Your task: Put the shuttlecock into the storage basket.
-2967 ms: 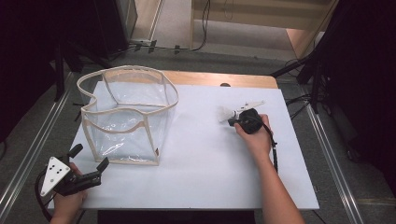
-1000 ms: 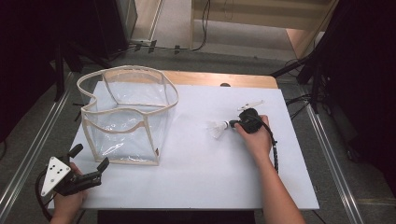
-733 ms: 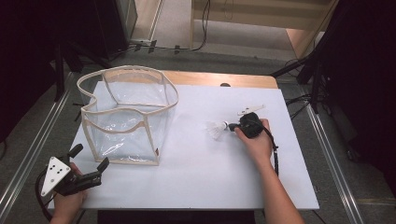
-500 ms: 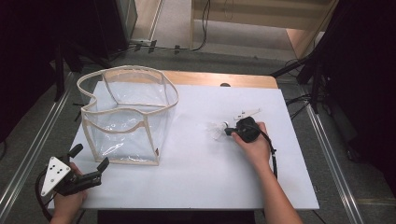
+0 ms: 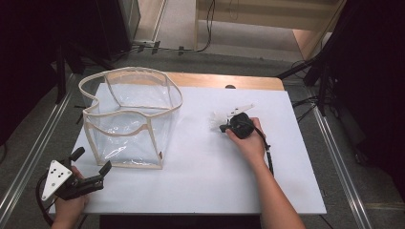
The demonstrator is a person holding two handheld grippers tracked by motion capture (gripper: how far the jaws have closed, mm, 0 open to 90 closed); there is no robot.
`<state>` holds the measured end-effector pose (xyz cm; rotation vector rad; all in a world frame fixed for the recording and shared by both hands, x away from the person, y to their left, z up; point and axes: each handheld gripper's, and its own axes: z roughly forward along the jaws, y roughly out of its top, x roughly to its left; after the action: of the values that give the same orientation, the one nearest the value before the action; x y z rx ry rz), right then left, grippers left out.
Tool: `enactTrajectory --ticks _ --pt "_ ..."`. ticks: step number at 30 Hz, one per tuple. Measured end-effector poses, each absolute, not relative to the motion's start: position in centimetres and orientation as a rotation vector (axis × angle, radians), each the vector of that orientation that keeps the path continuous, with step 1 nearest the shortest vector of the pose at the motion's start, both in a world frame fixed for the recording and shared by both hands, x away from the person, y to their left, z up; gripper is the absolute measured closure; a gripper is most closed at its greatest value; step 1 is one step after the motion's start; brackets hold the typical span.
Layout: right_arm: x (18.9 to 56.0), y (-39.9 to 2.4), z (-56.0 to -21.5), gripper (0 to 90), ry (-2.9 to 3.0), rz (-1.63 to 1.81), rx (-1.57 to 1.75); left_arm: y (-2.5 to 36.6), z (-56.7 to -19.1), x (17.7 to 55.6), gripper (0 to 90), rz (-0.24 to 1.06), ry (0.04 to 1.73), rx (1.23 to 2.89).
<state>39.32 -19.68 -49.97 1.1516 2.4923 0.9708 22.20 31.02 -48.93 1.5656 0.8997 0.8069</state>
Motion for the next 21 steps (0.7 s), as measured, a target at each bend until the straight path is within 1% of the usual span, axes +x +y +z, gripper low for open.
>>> enactTrajectory --ticks 4,7,9,11,12,13,14,15,21 --pt "40.2 -19.9 -49.7 86.6 2.479 0.976 1.154 31.0 -48.9 22.2 2.1 0.806 0.899 1.565" --pt "40.8 -21.1 -48.6 84.8 2.426 1.001 1.184 31.0 -48.9 22.2 2.1 0.806 0.898 1.566" --pt "41.0 -21.8 -48.1 81.1 2.400 1.010 1.204 31.0 -48.9 22.2 2.1 0.807 0.898 1.565" --pt "41.4 -22.4 -47.6 73.7 2.397 1.004 1.207 31.0 -48.9 22.2 2.1 0.806 0.899 1.565" --pt "41.4 -22.4 -47.6 73.7 2.397 1.004 1.207 31.0 -48.9 22.2 2.1 0.807 0.899 1.565" --pt "41.7 -22.9 -47.5 63.6 2.409 0.992 1.205 31.0 -48.9 22.2 2.1 0.807 0.899 1.567" --pt "41.7 -22.9 -47.5 63.6 2.409 0.992 1.205 31.0 -48.9 22.2 2.1 0.807 0.899 1.567" --pt "41.9 -23.0 -47.6 52.9 2.453 0.971 1.164 31.0 -48.9 22.2 2.1 0.807 0.899 1.567" --pt "41.9 -22.9 -48.9 24.5 2.538 0.885 1.092 31.0 -48.9 22.2 2.1 0.807 0.897 1.568"
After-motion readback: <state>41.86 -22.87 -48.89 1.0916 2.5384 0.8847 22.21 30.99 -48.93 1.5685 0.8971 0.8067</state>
